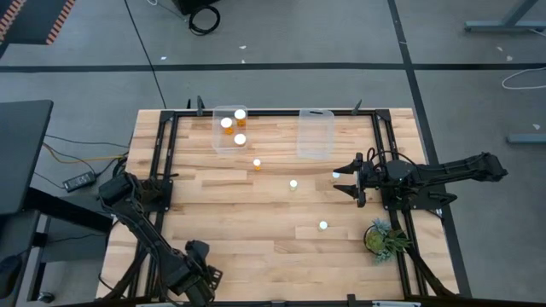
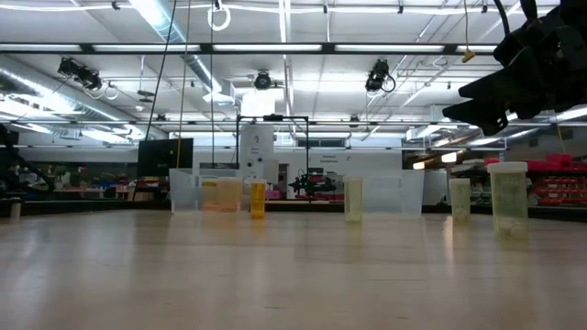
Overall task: Pick and place medicine bottles into bin by pill shape (circle, oval)
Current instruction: Put the large orange pill bottle into the left transparent bin
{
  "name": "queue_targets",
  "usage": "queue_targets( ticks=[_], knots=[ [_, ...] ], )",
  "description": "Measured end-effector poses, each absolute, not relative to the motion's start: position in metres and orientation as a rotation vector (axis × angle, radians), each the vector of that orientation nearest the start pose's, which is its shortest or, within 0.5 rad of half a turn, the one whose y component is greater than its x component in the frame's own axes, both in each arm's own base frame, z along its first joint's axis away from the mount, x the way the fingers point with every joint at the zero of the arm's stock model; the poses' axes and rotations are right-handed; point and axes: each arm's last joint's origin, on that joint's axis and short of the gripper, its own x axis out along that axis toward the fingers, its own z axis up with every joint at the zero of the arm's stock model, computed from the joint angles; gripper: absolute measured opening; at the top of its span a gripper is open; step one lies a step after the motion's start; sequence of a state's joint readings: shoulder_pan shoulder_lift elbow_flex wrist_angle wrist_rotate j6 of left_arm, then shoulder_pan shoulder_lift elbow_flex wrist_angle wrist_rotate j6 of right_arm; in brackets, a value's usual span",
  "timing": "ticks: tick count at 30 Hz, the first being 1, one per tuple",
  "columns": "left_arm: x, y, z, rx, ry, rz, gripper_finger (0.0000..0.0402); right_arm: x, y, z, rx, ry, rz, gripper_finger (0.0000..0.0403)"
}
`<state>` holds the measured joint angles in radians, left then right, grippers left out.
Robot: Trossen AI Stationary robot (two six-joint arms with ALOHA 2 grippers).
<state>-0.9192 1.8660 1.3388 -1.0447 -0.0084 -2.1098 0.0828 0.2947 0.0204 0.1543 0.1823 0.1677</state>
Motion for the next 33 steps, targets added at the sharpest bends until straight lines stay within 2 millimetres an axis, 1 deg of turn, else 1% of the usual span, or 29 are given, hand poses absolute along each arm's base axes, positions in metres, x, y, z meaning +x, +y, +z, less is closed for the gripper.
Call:
queue_targets(
  ticks=[8,17,30,33],
  knots=[
    [0.206,-0.2689,0.188,-0.923,1.327,0.927,0.028,0.115,0.0043,0.1601,0.151,0.11,-0.109,0.0284],
    [0.2075,-0.2702,0.1881,-0.951,1.304,0.922,0.0279,0.115,0.0043,0.1602,0.152,0.11,-0.109,0.0284],
    [0.2081,-0.2712,0.1881,-0.962,1.307,0.912,0.0279,0.115,0.0043,0.1601,0.151,0.11,-0.109,0.0284],
    [0.2076,-0.2716,0.1881,-0.963,1.331,0.912,0.0279,0.115,0.0043,0.1601,0.151,0.11,-0.109,0.0284]
  ],
)
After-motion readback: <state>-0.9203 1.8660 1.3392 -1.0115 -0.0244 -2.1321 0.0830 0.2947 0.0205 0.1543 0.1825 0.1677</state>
